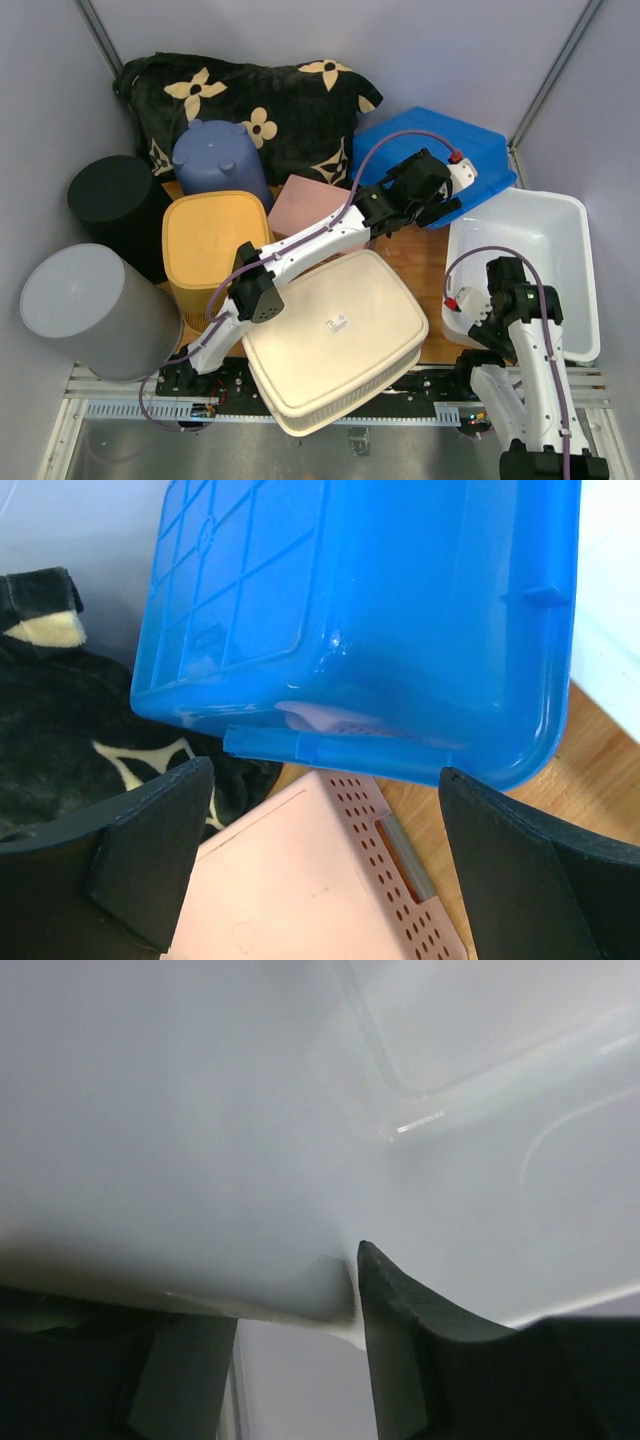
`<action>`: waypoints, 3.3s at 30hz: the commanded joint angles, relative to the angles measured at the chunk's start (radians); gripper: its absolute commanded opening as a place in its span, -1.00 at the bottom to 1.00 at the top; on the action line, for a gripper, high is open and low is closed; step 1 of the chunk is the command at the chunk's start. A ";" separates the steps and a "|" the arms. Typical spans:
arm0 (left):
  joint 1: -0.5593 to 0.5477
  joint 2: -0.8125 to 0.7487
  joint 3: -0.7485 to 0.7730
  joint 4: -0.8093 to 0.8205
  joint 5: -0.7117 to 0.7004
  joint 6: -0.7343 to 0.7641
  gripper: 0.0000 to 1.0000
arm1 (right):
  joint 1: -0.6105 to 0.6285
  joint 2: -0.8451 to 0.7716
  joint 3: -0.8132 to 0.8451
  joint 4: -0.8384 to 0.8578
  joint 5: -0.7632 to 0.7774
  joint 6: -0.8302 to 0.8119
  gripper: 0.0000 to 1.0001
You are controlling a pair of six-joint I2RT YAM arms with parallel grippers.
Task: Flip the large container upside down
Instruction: Adjust the container at the center of the board.
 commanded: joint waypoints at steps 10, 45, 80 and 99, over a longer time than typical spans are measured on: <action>0.041 0.278 0.040 0.009 0.034 -0.077 0.98 | -0.185 -0.056 0.203 -0.137 0.090 -0.266 0.35; 0.133 -0.360 -0.421 -0.138 0.118 -0.119 0.98 | -0.053 0.791 0.725 0.809 -0.318 0.397 0.23; 0.546 -1.062 -0.901 -0.190 0.335 -0.041 0.98 | -0.037 1.309 1.131 0.887 -0.078 0.454 0.24; 0.584 -1.115 -0.977 -0.188 0.344 -0.041 0.98 | -0.179 1.078 0.891 1.191 -0.078 0.561 0.22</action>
